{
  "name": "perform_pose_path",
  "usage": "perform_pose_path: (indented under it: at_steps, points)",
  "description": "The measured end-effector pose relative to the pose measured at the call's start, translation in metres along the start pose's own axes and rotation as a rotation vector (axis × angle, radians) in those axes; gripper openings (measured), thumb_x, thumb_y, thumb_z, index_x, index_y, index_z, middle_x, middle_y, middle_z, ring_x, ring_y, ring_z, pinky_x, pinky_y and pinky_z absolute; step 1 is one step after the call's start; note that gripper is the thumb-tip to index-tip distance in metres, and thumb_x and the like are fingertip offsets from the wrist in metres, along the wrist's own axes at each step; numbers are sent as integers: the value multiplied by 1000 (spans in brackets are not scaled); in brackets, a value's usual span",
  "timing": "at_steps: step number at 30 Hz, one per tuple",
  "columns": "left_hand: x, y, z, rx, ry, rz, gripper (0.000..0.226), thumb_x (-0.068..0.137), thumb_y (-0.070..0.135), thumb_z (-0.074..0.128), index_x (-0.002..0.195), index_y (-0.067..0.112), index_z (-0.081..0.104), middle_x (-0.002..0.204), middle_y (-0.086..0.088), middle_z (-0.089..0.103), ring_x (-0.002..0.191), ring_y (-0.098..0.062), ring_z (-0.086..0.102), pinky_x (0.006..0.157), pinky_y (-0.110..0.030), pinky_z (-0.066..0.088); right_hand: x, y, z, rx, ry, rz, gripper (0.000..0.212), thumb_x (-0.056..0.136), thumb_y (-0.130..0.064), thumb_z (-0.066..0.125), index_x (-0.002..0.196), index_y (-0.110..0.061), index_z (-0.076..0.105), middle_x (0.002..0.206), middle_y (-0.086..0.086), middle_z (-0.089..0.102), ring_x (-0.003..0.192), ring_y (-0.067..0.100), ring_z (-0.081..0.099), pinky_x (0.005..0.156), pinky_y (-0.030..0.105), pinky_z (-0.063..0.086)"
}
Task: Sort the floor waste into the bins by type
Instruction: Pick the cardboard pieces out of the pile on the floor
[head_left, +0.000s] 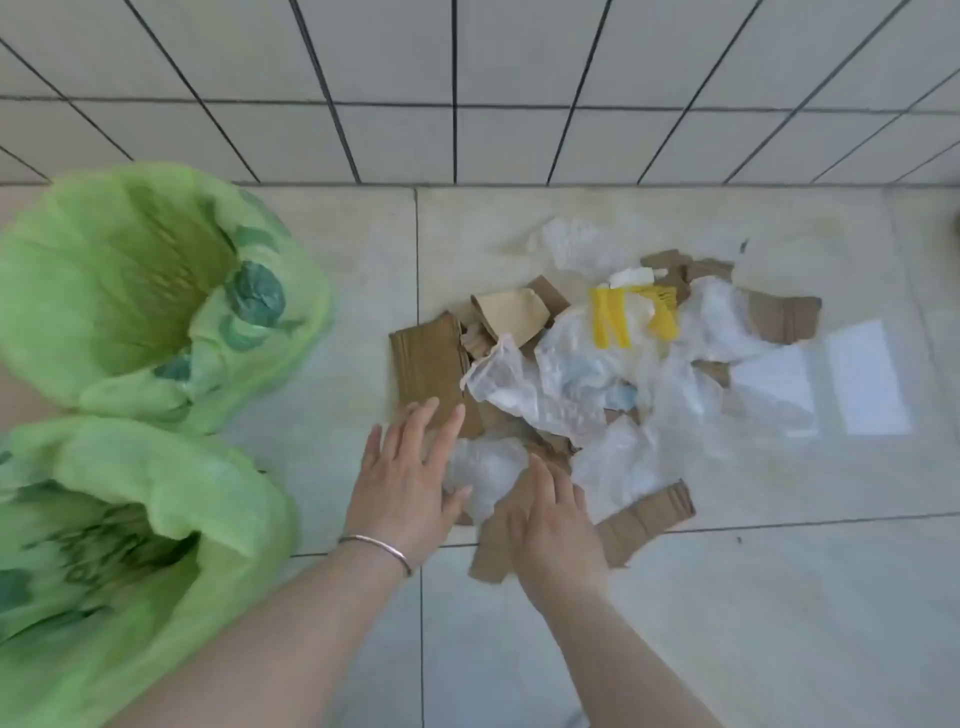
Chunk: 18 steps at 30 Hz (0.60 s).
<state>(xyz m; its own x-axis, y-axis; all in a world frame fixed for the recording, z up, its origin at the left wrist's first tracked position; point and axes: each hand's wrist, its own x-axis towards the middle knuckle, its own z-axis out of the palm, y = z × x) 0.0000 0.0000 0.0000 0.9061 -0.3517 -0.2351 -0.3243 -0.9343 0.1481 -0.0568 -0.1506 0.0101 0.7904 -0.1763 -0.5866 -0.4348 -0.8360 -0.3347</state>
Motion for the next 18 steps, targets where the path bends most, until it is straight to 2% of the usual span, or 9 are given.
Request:
perform_pose_path:
  at_steps: [4,6,8,10,12,15,18]
  points:
    - [19,8,57,-59,-4,8,66,72,43,70,129,15,55,134,-11,54,121,-32,55,99,-48,47,32,26,44,41,5,-13,53,97,-23,36,147,-17,22,148,0,31,136,21,29,107,29,30]
    - [30,6,82,-75,45,4,50,75,40,63,119,16,62,125,-5,61,116,-28,59,95,-44,49,45,38,64,50,75,-3,51,94,-26,31,145,-16,28,144,1,37,133,23,33,104,31,34]
    - [39,4,99,-52,106,42,42,79,41,47,109,20,68,112,4,68,107,-21,63,88,-38,52,57,48,75,82,165,50,49,94,-23,34,142,-13,35,141,4,41,132,26,37,101,35,40]
    - [45,5,106,-37,121,79,42,78,42,39,98,25,71,98,10,71,97,-18,66,81,-34,53,66,55,82,71,257,82,45,91,-12,47,136,-9,44,133,9,50,124,30,46,86,40,49]
    - [46,8,113,-22,123,81,39,79,41,38,90,27,73,86,11,71,87,-18,66,77,-32,52,67,59,84,61,314,110,41,87,-7,53,128,-7,52,123,11,56,113,33,52,75,41,50]
    - [39,13,116,2,96,25,38,79,38,37,74,28,73,69,9,67,74,-20,64,78,-31,43,62,59,82,60,283,225,34,89,-14,49,123,-9,49,122,7,51,114,28,47,85,36,45]
    - [28,16,119,-22,32,1,44,80,40,36,61,28,73,61,7,63,67,-21,61,82,-36,51,54,61,85,48,244,284,46,91,-30,51,132,-13,39,132,4,41,121,26,44,93,35,42]
